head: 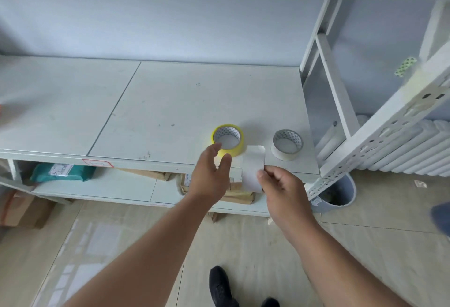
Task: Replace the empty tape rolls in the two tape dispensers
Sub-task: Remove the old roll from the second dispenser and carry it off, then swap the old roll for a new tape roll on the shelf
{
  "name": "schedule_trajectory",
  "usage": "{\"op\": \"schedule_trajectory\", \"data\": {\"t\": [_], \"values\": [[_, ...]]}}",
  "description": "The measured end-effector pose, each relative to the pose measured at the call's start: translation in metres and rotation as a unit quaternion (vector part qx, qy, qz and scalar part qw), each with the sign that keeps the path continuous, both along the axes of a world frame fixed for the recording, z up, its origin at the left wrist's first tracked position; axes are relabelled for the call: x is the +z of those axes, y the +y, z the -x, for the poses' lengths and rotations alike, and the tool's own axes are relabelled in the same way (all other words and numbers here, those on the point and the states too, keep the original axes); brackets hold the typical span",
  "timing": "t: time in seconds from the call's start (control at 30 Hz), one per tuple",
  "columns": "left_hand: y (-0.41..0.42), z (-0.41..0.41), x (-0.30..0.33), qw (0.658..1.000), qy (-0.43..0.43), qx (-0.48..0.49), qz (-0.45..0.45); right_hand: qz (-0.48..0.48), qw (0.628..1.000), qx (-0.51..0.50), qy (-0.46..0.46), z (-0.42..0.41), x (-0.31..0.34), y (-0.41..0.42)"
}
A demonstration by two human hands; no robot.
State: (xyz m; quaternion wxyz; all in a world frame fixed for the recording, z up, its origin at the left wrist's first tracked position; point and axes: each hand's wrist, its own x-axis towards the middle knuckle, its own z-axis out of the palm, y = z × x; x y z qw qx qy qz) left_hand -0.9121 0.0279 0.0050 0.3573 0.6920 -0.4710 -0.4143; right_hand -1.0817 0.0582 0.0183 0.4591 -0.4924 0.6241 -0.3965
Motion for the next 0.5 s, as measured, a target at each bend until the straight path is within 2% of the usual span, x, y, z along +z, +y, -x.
{"op": "schedule_trajectory", "data": {"t": [0.03, 0.1, 0.2, 0.3, 0.37, 0.43, 0.5], "values": [[-0.014, -0.009, -0.008, 0.995, -0.095, -0.04, 0.007, -0.004, 1.0, -0.007, 0.01, -0.002, -0.003, -0.008], [-0.039, -0.02, -0.021, 0.959, -0.248, -0.134, 0.018, -0.013, 1.0, -0.01, 0.021, -0.008, -0.007, -0.02], [-0.067, -0.022, -0.037, 0.898, -0.362, -0.244, 0.045, -0.051, 0.998, -0.029, 0.011, -0.011, -0.007, -0.035], [-0.087, -0.023, -0.056, 0.86, -0.422, -0.283, 0.053, -0.09, 0.995, -0.04, -0.002, -0.012, -0.005, -0.049], [-0.095, -0.023, -0.06, 0.847, -0.446, -0.286, 0.042, -0.104, 0.994, -0.037, 0.005, -0.013, -0.006, -0.058], [-0.095, -0.023, -0.058, 0.857, -0.439, -0.268, 0.033, -0.096, 0.995, -0.02, 0.028, -0.014, -0.009, -0.068], [-0.091, -0.024, -0.048, 0.895, -0.392, -0.21, 0.022, -0.059, 0.995, 0.011, 0.08, -0.014, -0.013, -0.079]]}}
